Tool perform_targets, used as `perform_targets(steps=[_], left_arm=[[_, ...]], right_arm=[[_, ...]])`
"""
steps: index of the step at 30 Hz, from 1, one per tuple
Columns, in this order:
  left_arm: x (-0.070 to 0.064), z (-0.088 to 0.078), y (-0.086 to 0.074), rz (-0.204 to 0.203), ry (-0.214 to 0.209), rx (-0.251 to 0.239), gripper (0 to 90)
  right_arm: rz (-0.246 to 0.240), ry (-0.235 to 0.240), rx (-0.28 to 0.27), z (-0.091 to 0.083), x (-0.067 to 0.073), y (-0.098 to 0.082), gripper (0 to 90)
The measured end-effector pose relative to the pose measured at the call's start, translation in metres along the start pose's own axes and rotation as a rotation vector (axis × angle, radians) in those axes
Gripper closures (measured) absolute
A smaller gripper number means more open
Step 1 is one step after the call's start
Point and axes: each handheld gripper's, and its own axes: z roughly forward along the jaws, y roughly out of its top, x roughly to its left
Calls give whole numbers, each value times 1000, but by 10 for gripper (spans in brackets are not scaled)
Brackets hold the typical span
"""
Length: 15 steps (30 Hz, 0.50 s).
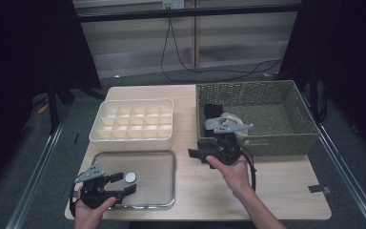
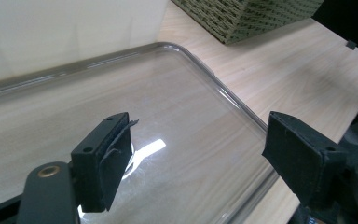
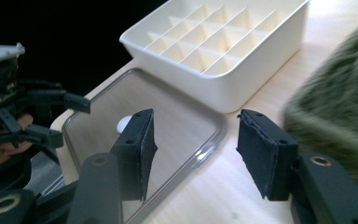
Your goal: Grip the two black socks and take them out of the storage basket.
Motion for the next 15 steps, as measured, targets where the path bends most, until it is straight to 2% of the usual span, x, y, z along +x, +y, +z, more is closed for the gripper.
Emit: perform_targets(steps=[2,4,8,9,11,13,14,15], left_arm=[[0,2,-1,-2,-8,6,241],[0,6,-3,8,-11,24,241],[-1,10,-3,17,-24,39,241],[-1,11,-3,16,-30,37,241],[-2,11,-3,15,-31,33,240],[-2,10,-3,15,-37,31,240],[-2,10,-3,11,-34,31,240],[-2,11,-3,10,-33,34,240]], right_arm=[[0,-31,-12,-13,-11,8,474],[3,-39,-11,-16,-14,10,474],[15,-82,-3,-28,-32,20,479],[26,-112,1,-31,-42,25,480],[28,-122,3,-33,-47,27,480],[32,-149,16,-35,-59,32,481],[28,-171,38,-36,-68,37,481],[28,-171,38,-36,-68,37,481]])
